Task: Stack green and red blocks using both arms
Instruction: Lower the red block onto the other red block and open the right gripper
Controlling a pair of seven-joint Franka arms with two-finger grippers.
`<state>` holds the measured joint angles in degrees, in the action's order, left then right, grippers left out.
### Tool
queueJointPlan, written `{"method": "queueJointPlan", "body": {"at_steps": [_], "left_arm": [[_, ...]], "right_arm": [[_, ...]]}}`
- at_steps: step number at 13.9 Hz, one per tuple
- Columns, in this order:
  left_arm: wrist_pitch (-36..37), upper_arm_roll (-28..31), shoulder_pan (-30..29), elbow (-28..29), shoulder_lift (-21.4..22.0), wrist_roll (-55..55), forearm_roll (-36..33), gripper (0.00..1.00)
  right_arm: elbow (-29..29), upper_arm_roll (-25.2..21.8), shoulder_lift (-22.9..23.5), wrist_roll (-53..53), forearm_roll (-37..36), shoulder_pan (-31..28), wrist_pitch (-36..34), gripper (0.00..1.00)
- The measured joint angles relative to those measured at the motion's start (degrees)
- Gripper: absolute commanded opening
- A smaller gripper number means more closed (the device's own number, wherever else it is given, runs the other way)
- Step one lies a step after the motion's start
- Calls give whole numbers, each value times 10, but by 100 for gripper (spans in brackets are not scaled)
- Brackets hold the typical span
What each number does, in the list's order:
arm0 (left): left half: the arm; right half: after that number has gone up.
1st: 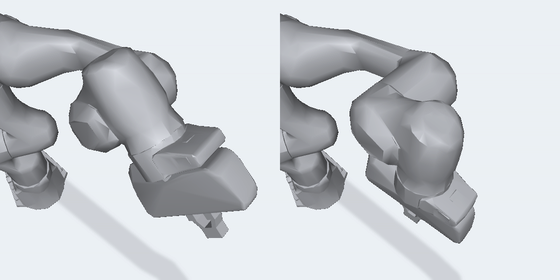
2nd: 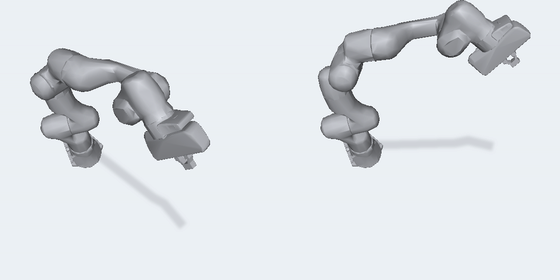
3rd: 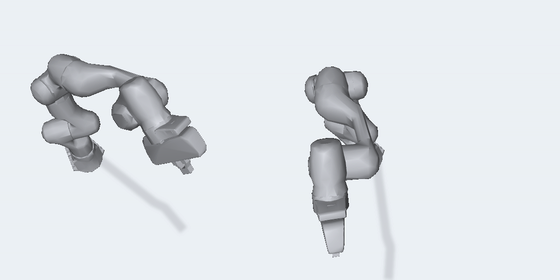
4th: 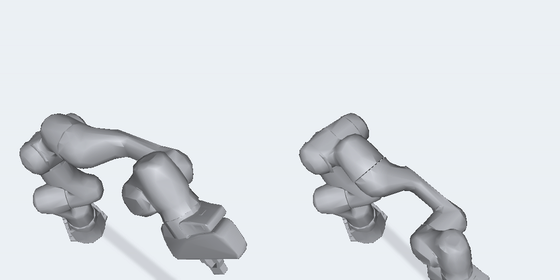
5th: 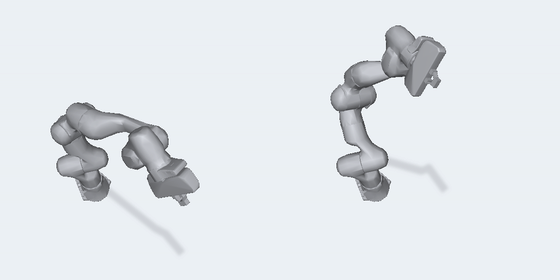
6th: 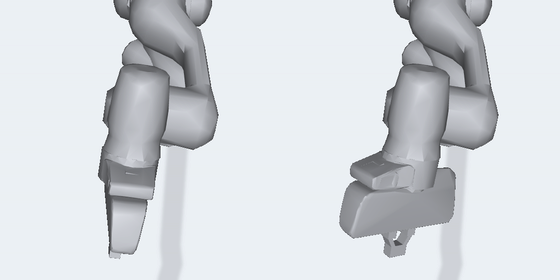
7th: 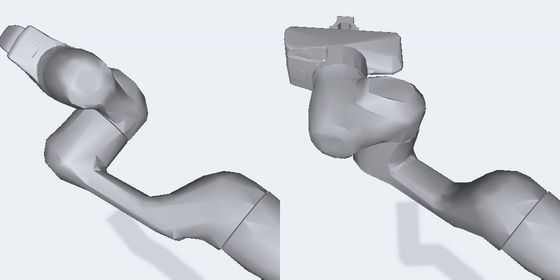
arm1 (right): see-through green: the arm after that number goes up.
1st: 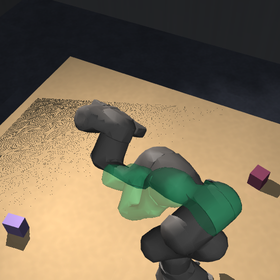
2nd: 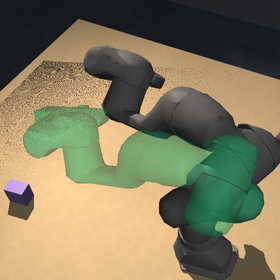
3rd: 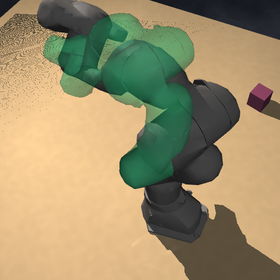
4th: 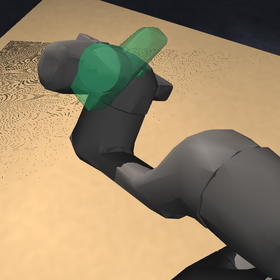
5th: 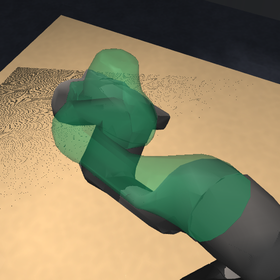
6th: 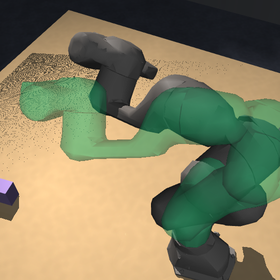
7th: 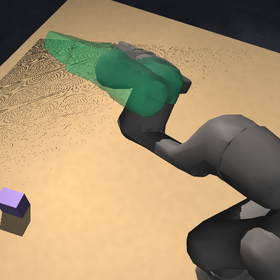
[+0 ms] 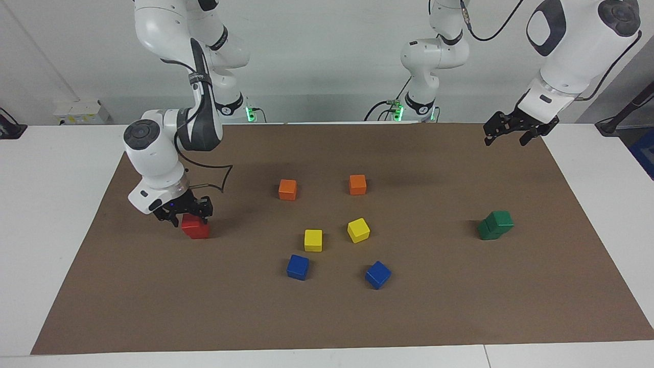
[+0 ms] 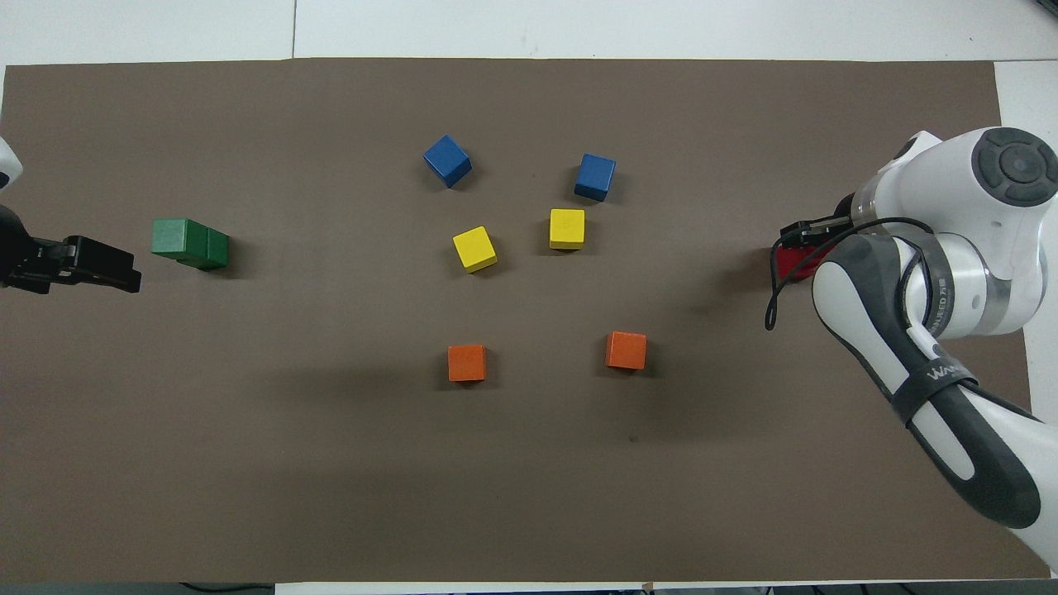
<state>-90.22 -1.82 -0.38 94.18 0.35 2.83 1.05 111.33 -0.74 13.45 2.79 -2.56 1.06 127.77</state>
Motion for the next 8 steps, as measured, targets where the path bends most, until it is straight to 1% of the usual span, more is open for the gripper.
{"method": "queueJointPlan", "body": {"at_steps": [2,4,6,8], "left_arm": [[-11,0,0,0,-2,0,0,100],[-11,0,0,0,-2,0,0,100],[-11,0,0,0,-2,0,0,100],[-11,0,0,0,-2,0,0,100]], "right_arm": [[-27,1,-5,-12,0,0,-54,100],[-74,1,-16,-24,0,1,-126,100],[-108,1,-41,-25,0,0,-172,100],[-116,1,-75,-25,0,0,-213,100]]}}
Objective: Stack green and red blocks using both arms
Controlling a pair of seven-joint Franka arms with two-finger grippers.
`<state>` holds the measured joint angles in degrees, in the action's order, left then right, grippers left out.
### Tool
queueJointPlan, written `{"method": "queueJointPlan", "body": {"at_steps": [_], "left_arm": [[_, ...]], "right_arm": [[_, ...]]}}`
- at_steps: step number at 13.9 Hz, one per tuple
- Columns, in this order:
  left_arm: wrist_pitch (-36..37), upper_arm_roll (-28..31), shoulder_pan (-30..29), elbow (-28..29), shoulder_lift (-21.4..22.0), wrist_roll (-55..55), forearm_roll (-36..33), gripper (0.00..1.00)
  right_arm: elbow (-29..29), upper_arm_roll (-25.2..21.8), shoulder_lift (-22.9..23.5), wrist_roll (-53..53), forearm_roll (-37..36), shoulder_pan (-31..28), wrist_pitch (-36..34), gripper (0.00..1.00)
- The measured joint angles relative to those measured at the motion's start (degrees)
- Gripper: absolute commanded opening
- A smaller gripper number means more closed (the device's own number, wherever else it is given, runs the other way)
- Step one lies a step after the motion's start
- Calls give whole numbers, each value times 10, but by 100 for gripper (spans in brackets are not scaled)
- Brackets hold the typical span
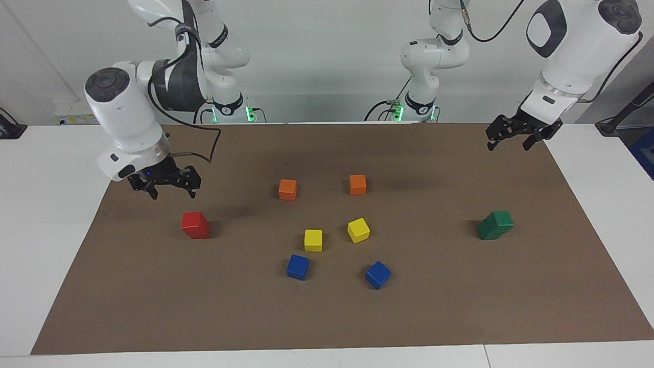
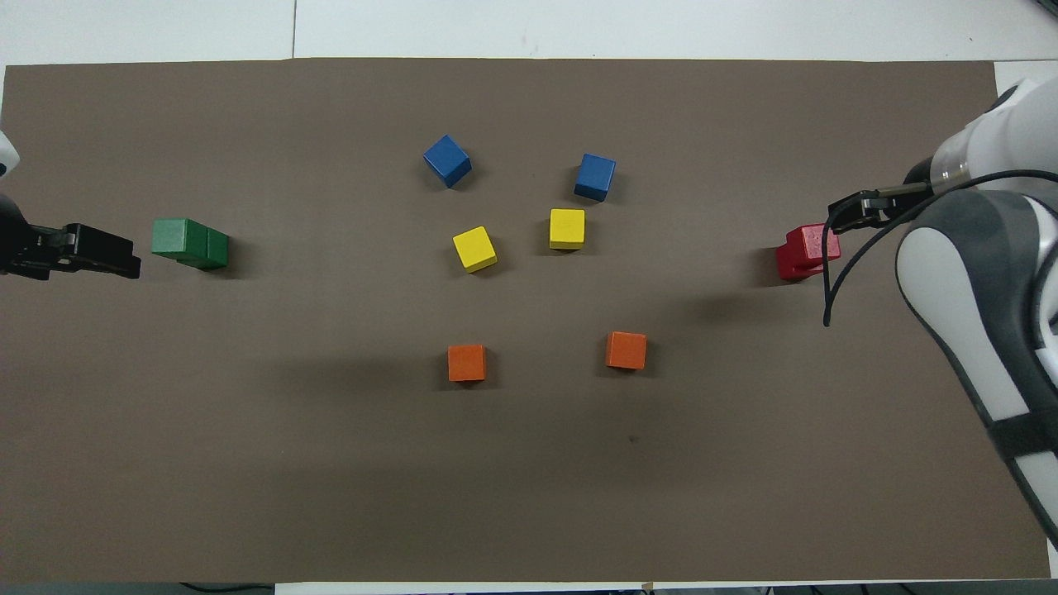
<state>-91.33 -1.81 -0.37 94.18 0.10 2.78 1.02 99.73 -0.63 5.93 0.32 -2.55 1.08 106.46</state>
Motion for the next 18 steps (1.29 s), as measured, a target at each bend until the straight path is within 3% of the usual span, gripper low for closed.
{"method": "queueJointPlan", "body": {"at_steps": [7,11,18], "left_arm": [[0,1,-1,0,0,-1,0,100],[0,3,-1,0,0,-1,-1,100],[0,3,-1,0,0,-1,-1,100]], "right_arm": [[-22,0,-85,0,1,-14,-125,100],[-68,-1,-83,0,2,-16,-227,100],[-100,-2,-64,3,2,-23,-237,100]]}}
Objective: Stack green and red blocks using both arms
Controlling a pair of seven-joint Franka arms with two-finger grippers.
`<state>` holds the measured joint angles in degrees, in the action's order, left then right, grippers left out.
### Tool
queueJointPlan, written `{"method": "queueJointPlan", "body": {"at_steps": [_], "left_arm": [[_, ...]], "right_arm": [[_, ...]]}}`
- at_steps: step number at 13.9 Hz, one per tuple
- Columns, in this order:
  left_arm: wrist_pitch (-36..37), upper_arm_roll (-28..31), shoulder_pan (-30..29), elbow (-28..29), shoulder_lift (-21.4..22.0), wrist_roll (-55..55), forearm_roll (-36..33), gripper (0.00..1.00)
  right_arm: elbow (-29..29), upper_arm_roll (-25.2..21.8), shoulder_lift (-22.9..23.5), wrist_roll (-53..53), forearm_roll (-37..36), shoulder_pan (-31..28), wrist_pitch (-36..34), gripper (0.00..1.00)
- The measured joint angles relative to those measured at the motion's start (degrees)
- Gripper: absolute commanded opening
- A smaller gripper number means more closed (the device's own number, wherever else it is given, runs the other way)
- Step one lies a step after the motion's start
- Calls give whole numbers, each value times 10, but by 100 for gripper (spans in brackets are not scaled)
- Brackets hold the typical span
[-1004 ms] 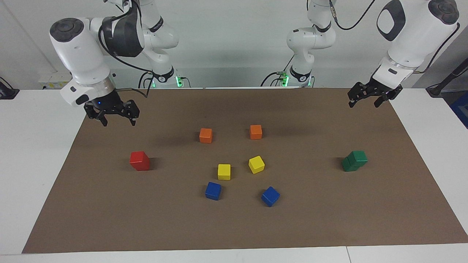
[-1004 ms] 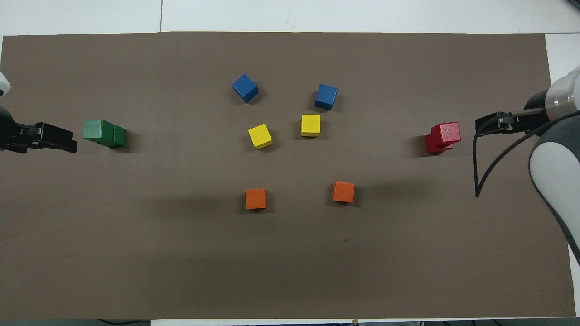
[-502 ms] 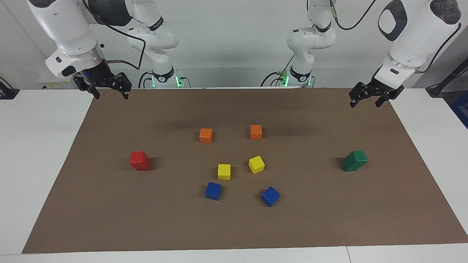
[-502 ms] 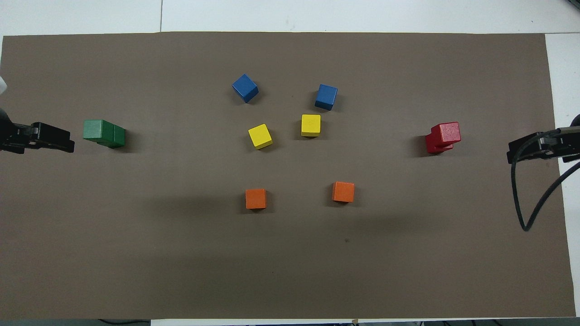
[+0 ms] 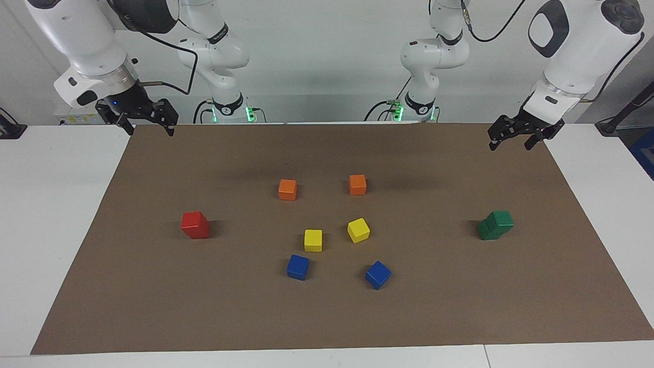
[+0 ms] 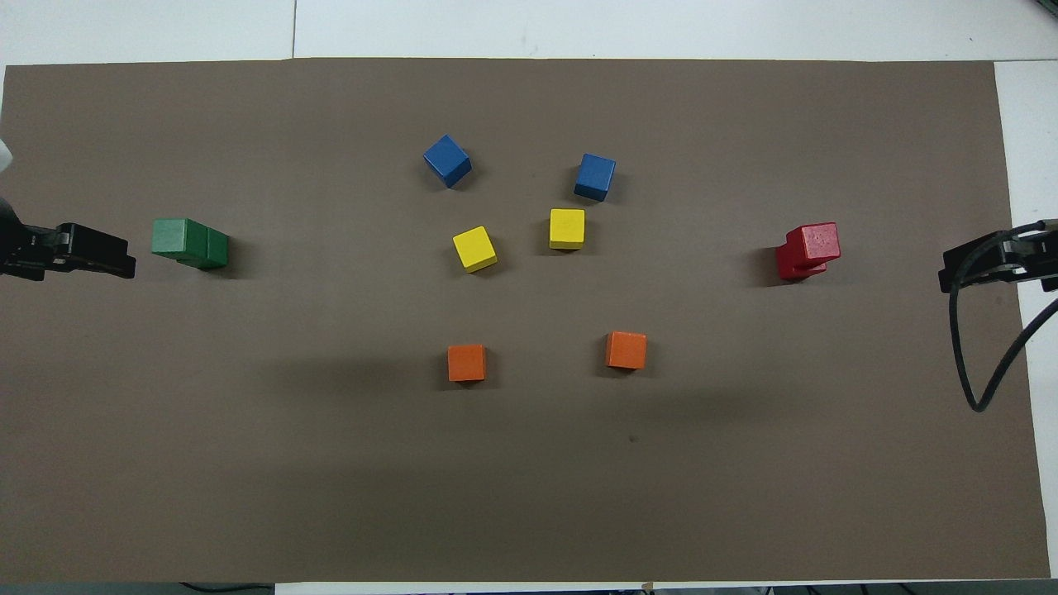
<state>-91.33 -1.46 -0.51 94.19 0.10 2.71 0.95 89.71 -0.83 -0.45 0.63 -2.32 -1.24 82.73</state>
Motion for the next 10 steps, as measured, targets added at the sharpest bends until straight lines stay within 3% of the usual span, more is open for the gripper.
{"method": "queueJointPlan", "body": {"at_steps": [10], "left_arm": [[0,0,0,0,0,0,0,100]], "right_arm": [[-8,0,3,0,0,0,39,100]]}}
